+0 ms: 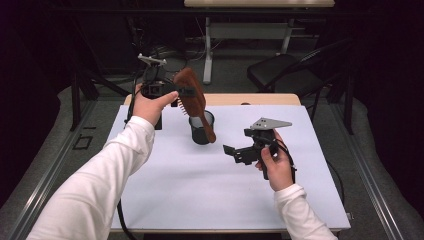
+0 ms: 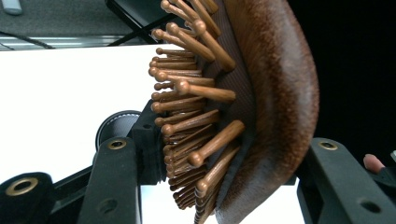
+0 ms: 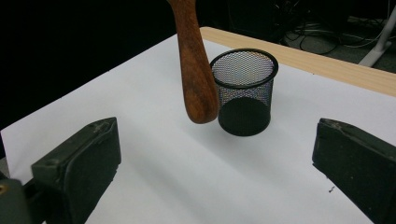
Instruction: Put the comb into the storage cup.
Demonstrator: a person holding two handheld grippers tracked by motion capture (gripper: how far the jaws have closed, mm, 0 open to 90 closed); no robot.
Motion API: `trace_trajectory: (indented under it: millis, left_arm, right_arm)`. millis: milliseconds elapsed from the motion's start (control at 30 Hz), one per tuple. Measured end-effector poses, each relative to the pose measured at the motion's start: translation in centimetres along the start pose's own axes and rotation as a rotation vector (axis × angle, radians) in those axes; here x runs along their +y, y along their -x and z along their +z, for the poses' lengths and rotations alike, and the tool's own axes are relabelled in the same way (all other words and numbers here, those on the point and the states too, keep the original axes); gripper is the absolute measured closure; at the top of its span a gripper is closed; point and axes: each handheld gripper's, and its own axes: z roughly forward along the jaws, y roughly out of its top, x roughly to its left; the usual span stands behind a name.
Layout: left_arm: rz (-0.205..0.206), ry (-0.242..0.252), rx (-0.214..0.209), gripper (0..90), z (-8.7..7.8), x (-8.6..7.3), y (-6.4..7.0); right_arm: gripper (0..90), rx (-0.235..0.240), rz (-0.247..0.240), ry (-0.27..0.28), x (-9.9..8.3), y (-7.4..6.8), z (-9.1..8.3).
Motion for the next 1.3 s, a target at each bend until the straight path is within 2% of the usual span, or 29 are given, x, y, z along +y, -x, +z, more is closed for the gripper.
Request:
trace_trajectory:
  millis: [300,833,1300]
  left_arm:
    - [-0.007,0.034,0.007,49.7,-0.1,1.1,-0.9]
    - [-0.056,0.095,0.028,49.7,0.0,1.7,-2.2]
    - [-0.089,0.140,0.073,49.6,-0.5,2.0,-3.2]
  right_arm:
    - [1.1,-0.017,0.010,0.004,0.4,0.1,-0.4]
    - [1.6,-0.040,0.027,0.011,0.4,0.6,-1.8]
    - [2.0,-0.044,0.037,0.013,0.4,0.8,-2.4]
